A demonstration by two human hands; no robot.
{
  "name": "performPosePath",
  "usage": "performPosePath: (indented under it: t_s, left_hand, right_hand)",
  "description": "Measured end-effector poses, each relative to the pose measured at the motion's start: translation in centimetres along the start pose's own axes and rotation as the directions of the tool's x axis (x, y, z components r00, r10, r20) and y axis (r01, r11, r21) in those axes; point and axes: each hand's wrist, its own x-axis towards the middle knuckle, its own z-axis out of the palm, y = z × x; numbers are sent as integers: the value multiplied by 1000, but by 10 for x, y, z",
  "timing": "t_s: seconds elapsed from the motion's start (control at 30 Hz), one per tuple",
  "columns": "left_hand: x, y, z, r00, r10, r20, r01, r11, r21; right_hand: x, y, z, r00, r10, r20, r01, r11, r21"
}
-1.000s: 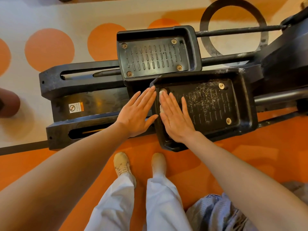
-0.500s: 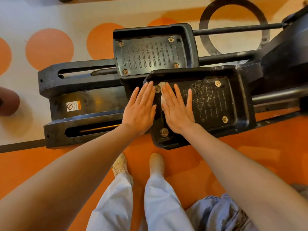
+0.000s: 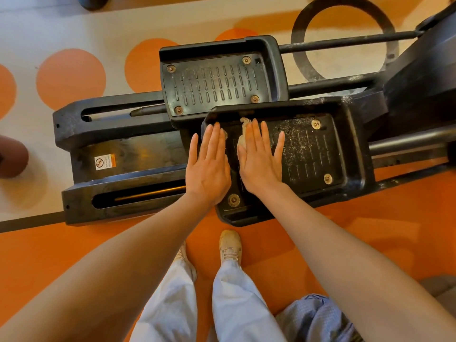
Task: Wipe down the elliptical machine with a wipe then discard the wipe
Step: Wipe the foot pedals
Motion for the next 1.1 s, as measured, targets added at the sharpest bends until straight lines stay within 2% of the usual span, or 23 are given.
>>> performPosePath:
  t_s: [0.07, 0.2, 0.43, 0.6, 0.8, 1.0, 1.1]
  left_hand:
    - [2, 3, 0, 1000, 14, -18, -14, 1000, -22]
    - [7, 14, 6, 998, -31, -56, 27, 997, -73]
    - [8, 17, 13, 994, -55, -91, 45, 994, -104]
    - [6, 14, 14, 996, -48, -78, 41, 996, -82]
    - [5, 13, 14, 997, -58, -57, 53, 994, -92]
    - [4, 12, 13, 997, -55, -51, 52, 996, -67]
    - [4, 11, 12, 998, -57, -38, 56, 998, -43]
  right_hand:
    - [1, 0, -1, 999, -18, -48, 21, 997, 73]
    - [-6, 13, 5, 977, -192, -96, 210, 945, 251]
    - [2, 20, 11, 932, -356, -74, 363, 903, 229]
    - [3, 31, 11, 935, -329, -131, 350, 915, 201]
    - [0, 42, 7, 984, -136, -111, 160, 955, 249]
    - [-1, 27, 3, 964, -256, -75, 265, 888, 375]
    - [0, 28, 9, 947, -316, -58, 318, 899, 302]
